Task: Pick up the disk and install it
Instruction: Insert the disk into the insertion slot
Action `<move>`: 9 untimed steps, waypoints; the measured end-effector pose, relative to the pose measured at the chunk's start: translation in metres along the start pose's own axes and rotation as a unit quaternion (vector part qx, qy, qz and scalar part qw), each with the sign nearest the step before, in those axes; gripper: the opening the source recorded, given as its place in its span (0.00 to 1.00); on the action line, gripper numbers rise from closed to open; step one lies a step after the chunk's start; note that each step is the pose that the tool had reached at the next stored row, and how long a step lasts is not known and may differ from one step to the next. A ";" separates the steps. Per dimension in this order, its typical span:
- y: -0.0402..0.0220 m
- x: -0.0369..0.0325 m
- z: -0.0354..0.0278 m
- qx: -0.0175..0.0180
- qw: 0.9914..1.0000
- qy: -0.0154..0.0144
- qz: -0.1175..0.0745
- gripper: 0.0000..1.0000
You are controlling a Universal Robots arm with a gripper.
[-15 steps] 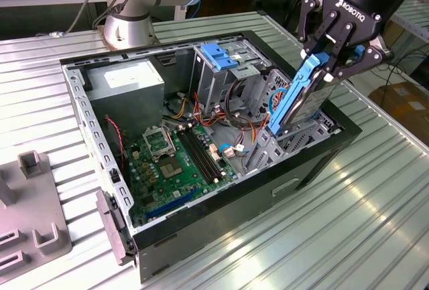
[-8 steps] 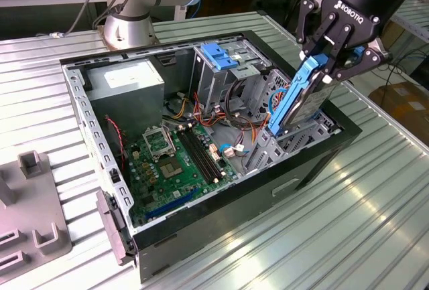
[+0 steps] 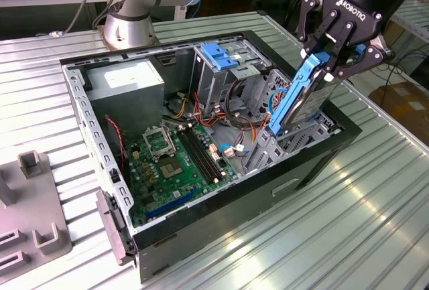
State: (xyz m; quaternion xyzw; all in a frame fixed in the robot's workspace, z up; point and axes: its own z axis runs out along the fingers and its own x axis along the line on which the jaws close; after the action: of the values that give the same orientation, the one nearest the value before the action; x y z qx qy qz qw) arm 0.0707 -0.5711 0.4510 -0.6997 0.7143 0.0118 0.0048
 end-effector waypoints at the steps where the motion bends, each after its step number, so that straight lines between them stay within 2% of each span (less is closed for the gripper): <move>1: 0.0000 0.0000 0.0000 0.000 1.000 0.000 0.000 0.37; 9: 0.0027 0.0000 0.0002 0.000 1.000 0.000 0.000 0.37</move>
State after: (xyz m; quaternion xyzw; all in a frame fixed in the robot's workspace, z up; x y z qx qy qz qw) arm 0.0680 -0.5711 0.4508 -0.6998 0.7143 0.0118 0.0049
